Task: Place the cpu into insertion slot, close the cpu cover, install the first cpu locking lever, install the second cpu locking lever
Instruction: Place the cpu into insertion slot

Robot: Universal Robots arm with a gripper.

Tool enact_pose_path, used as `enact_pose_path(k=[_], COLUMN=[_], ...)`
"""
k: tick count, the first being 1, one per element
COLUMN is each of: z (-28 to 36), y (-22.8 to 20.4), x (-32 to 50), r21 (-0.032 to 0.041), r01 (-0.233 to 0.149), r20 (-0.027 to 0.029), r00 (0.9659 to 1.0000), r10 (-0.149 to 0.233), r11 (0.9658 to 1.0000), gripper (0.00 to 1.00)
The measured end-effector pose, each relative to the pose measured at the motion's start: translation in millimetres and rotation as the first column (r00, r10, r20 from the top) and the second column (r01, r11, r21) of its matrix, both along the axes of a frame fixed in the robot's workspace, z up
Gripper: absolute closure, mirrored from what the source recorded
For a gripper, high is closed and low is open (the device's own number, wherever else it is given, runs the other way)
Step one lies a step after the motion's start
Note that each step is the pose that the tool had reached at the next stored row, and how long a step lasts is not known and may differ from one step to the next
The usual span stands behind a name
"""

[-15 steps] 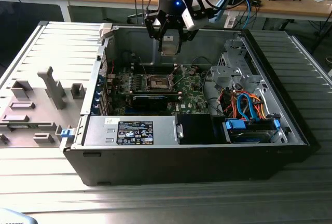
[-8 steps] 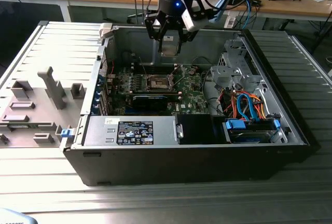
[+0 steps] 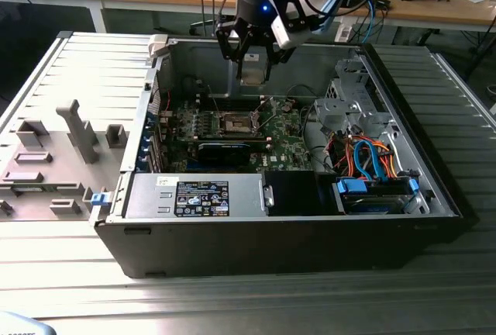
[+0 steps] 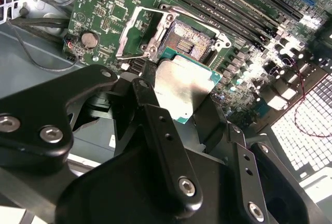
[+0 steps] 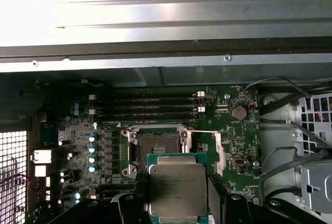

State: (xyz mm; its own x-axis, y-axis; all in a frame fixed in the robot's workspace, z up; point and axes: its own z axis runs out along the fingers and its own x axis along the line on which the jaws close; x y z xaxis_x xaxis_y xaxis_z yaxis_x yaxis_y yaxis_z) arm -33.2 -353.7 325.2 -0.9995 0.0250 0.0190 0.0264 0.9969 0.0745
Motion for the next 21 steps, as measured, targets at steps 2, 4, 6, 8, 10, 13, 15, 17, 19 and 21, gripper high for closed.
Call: enact_pose_path(k=[2, 4, 6, 8, 10, 13, 15, 17, 19, 21], z=[-0.3, -0.7, -1.2, -1.8, -2.0, -2.4, -2.9, -3.6, -4.5, -4.8], y=[0.0, 0.0, 0.0, -0.1, -0.1, -0.1, -0.1, -0.1, -0.1, -0.1], x=[0.0, 0.0, 0.0, 0.0, 0.0, 0.0, 0.0, 0.0, 0.0, 0.0], r21=[0.0000, 0.0001, 0.0001, 0.0000, 0.0000, 0.0001, 0.0001, 0.0001, 0.0000, 0.0000], r01=[0.000, 0.000, 0.000, 0.000, 0.000, 0.000, 0.000, 0.000, 0.000, 0.000], r20=[0.0000, 0.0001, 0.0001, 0.0000, 0.0000, 0.0001, 0.0001, 0.0001, 0.0000, 0.0000], r00=[1.0000, 1.0000, 1.0000, 1.0000, 1.0000, 1.0000, 1.0000, 1.0000, 1.0000, 1.0000], r10=[0.000, 0.000, 0.000, 0.000, 0.000, 0.000, 0.000, 0.000, 0.000, 0.000], r11=[1.0000, 1.0000, 1.0000, 1.0000, 1.0000, 1.0000, 1.0000, 1.0000, 1.0000, 1.0000], gripper=[0.46, 0.46, 0.46, 0.46, 0.46, 0.46, 0.46, 0.46, 0.46, 0.46])
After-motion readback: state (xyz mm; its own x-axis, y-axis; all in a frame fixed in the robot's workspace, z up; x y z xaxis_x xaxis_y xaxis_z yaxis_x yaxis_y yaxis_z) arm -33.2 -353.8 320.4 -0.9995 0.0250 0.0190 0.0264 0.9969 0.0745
